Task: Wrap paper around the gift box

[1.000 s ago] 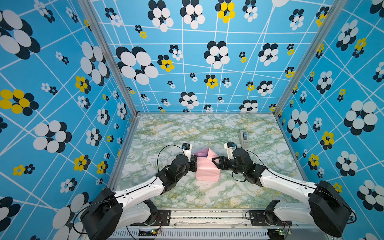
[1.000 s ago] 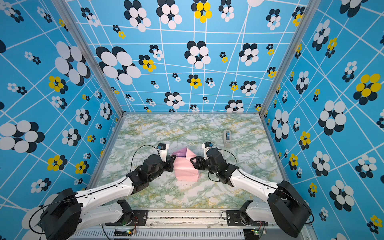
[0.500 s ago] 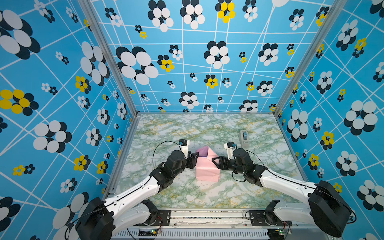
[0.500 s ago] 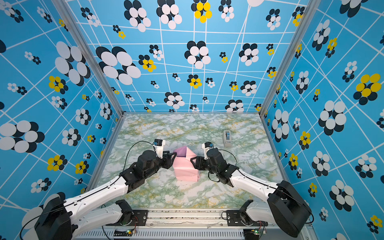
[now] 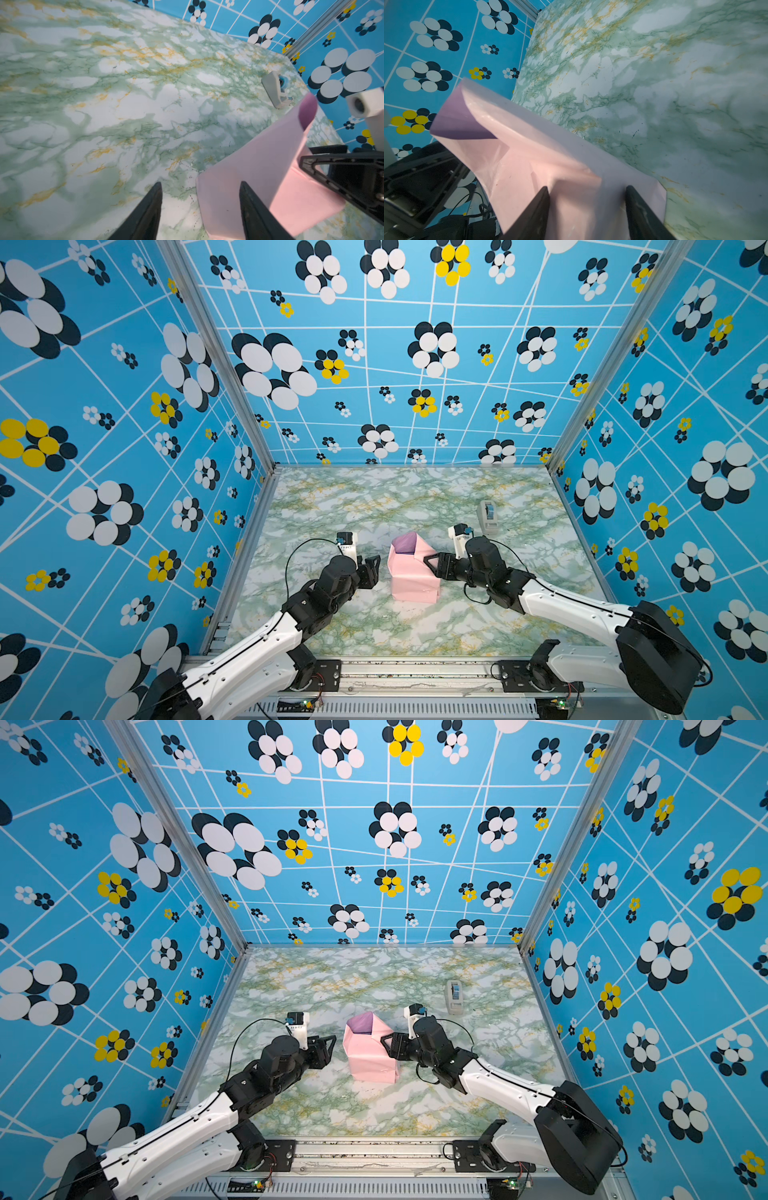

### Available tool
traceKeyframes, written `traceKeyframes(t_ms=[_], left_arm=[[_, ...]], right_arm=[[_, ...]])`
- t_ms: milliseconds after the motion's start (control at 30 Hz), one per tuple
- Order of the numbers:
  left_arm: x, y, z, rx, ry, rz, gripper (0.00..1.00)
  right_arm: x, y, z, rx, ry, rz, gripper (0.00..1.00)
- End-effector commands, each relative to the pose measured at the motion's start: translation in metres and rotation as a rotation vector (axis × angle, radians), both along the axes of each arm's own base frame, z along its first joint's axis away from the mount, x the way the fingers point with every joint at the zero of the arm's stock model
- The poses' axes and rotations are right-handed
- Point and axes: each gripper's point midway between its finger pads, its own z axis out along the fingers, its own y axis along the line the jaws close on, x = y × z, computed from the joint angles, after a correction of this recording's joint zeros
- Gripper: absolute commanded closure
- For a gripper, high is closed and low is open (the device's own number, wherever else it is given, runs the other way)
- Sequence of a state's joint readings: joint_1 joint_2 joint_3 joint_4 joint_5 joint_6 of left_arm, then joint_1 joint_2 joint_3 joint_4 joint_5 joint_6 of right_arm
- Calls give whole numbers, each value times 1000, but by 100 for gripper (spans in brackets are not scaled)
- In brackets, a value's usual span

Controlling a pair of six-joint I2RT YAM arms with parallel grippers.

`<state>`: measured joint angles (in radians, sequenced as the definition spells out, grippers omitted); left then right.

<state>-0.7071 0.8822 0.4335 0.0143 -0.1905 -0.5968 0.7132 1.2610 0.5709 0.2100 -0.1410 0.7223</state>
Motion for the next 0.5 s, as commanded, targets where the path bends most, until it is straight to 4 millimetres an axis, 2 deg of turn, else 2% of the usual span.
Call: traceKeyframes(t_ms=[0, 200, 467], left_arm=[[6, -13, 4, -64, -8, -26, 40], [9, -32, 2, -110, -10, -69, 41], [5, -49, -11, -126, 12, -98, 41]], right_arm=[[-30, -24, -62, -182, 176, 15, 40], [-30, -24, -61, -182, 174, 16, 40], [-31, -26, -60, -180, 171, 13, 40]])
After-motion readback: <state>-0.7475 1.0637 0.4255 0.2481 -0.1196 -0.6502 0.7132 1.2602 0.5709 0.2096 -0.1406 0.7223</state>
